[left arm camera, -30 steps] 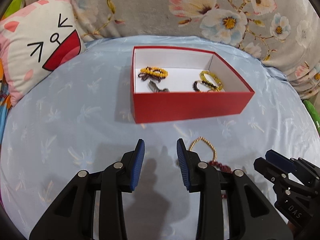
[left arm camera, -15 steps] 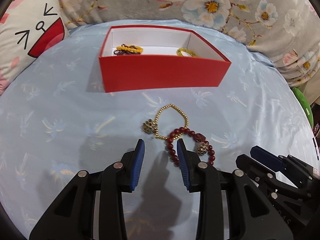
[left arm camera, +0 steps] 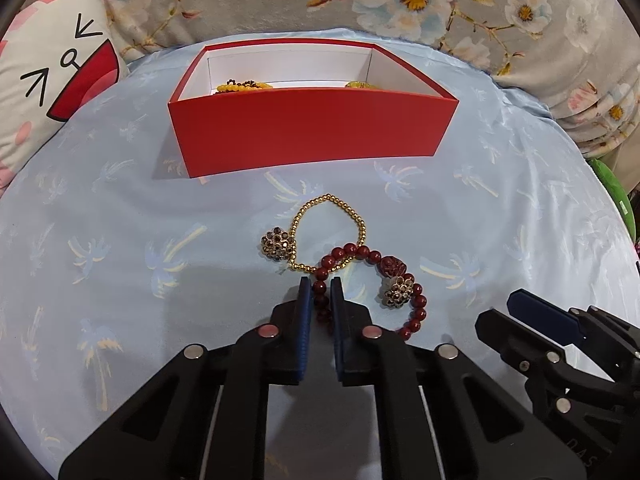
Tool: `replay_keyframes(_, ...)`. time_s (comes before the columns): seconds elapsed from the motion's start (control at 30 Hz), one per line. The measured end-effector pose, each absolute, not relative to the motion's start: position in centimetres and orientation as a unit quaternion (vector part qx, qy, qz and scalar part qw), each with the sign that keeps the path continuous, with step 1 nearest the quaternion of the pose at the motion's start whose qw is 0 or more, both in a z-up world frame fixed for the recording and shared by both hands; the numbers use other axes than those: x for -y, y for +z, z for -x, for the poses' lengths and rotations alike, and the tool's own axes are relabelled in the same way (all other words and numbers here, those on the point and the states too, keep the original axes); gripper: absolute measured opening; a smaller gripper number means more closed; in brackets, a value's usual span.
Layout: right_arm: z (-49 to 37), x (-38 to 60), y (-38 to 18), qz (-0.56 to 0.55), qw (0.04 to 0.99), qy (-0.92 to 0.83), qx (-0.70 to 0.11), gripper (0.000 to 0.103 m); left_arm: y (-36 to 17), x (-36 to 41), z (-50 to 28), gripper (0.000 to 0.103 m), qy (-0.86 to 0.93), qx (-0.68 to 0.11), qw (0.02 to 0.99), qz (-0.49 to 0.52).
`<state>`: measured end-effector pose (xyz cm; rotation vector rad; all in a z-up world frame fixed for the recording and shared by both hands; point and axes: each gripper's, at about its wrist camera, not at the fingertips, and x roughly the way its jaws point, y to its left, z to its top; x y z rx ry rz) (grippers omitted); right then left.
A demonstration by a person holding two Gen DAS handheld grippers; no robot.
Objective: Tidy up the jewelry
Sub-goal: 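Grasp the red bead bracelet with the left gripper and lift it, then grasp the gold bead bracelet with the right gripper while the left gripper holds the red bracelet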
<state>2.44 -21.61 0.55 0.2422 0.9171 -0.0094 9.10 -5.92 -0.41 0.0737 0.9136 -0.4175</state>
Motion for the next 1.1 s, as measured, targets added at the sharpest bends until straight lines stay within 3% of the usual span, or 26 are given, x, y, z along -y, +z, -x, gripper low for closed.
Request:
replay_keyframes(0.83,-2.8,21.4,0.3,-0.119,0.889,0.003,-0.442,0.035,6.7,2.7,-8.0,0.008,-0.243,-0.385,0.889,0.043)
replay_keyframes(1.1,-3.7,20.4,0.7,-0.108,0.893,0.009,-0.438,0.035,6.6,-0.1,-8.4,0.008,-0.214,-0.386,0.896,0.054)
